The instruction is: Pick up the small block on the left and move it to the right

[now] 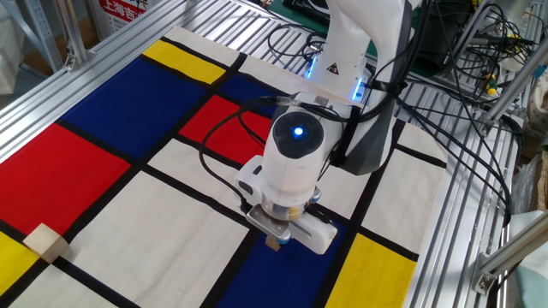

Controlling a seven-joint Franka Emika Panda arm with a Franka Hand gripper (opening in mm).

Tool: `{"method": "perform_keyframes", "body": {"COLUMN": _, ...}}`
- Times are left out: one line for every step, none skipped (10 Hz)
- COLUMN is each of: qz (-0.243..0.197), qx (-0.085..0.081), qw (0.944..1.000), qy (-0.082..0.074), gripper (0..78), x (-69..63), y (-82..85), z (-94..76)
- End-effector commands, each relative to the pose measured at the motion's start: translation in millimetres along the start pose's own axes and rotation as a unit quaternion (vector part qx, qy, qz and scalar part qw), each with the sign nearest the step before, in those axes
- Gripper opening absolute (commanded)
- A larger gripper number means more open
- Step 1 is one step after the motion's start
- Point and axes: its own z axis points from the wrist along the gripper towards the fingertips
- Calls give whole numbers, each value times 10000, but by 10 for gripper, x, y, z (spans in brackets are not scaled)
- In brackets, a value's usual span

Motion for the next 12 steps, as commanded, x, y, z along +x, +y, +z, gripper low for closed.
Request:
{"method": "perform_keyframes", "body": {"qz": 1, "qx": 11, "qw": 10000, "qy": -24, "gripper": 12, "x": -11, "y": -2, "z": -13}}
{"method": "perform_keyframes", "body": {"qz": 2, "qx": 10, "qw": 10000, "qy": -27, "gripper": 12, "x": -9, "y": -3, "z": -13}}
{"method": "perform_keyframes", "body": {"qz": 0, "qx": 10, "qw": 10000, "qy": -27, "gripper": 12, "x": -9, "y": -3, "z": -13}}
{"method": "perform_keyframes", "body": {"qz": -27, "qx": 8, "qw": 10000, "qy": -26, "gripper": 12, "x": -9, "y": -3, "z": -13}}
{"method": "perform_keyframes", "body": {"qz": -59, "qx": 10, "qw": 10000, "qy": -23, "gripper": 12, "x": -9, "y": -3, "z": -13}}
{"method": "perform_keyframes", "body": {"qz": -89, "qx": 9, "qw": 10000, "qy": -18, "gripper": 12, "x": -9, "y": -3, "z": -13}}
{"method": "perform_keyframes", "body": {"qz": -128, "qx": 10, "qw": 9999, "qy": -14, "gripper": 12, "x": -9, "y": -3, "z": -13}}
{"method": "perform_keyframes", "body": {"qz": -161, "qx": 12, "qw": 9999, "qy": -12, "gripper": 12, "x": -9, "y": -3, "z": -13}}
{"method": "perform_keyframes", "body": {"qz": -168, "qx": 13, "qw": 9999, "qy": -12, "gripper": 12, "x": -9, "y": -3, "z": -13}}
{"method": "perform_keyframes", "body": {"qz": -175, "qx": 14, "qw": 9998, "qy": -11, "gripper": 12, "x": -9, "y": -3, "z": -13}}
{"method": "perform_keyframes", "body": {"qz": -172, "qx": 14, "qw": 9999, "qy": -11, "gripper": 12, "x": -9, "y": -3, "z": -13}}
{"method": "perform_keyframes", "body": {"qz": -167, "qx": 13, "qw": 9999, "qy": -11, "gripper": 12, "x": -9, "y": -3, "z": -13}}
